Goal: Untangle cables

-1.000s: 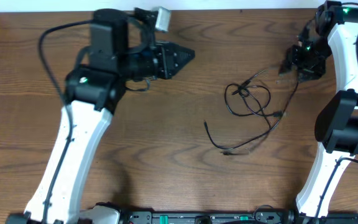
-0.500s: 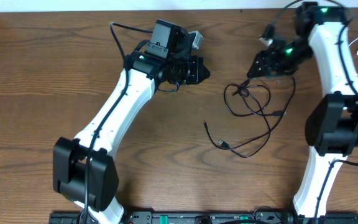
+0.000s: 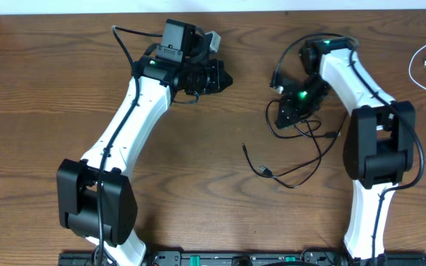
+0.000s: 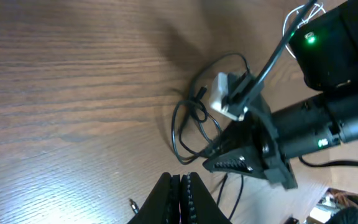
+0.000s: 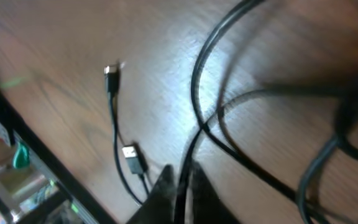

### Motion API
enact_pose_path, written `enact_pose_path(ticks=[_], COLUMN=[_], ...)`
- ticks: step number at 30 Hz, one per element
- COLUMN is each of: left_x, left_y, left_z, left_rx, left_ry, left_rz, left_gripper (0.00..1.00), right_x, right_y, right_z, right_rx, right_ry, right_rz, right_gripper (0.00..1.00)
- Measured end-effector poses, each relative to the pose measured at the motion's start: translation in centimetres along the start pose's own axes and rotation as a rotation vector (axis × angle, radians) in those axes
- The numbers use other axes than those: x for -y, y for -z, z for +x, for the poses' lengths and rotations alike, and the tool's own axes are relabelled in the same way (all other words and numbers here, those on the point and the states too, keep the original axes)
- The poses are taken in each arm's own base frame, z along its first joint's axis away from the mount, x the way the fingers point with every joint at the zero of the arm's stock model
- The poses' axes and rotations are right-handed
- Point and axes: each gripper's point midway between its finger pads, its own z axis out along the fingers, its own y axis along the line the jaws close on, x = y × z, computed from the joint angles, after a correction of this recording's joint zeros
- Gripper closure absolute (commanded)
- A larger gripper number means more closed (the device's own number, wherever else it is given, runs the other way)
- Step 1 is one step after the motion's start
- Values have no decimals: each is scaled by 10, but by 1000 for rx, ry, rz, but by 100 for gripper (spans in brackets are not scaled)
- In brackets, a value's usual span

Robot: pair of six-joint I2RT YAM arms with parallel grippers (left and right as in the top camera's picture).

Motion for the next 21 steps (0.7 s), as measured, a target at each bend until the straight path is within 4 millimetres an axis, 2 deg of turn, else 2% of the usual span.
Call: enact_pose_path(ticks=[4,8,12,15,17,18,19,21], left_x=[0,0,0,0,1,3,6,11], left_y=[-1,-1,-1,-1,-1,-1,0,-1], left_z=[2,3,3,3,4,4,4,7], left_rx=[-8,-10,-11,-12,-14,-17,-21,-32], left_ry=[3,4,5,5,5,4,3,8], left_rz=[-1,-2,-3,-3,5,14,33,54], left_gripper=[92,92,92,91,86,83,76,68], right_x=[-13,-31,-68,-102,-119,-122,-126,-129], right_y=[14,56,123,184,228,238,255,271], right_z=[-6,-23,-34,-35,-32,-30,-23,-18], right_rx=[10,128,334,539,701,732,794,859], right_ry=[24,84,149,176,101,65,-27,-113], right_rz=[4,42,100,132,151,154,163,164], right_gripper=[99,99,99,99,99,99,99,99])
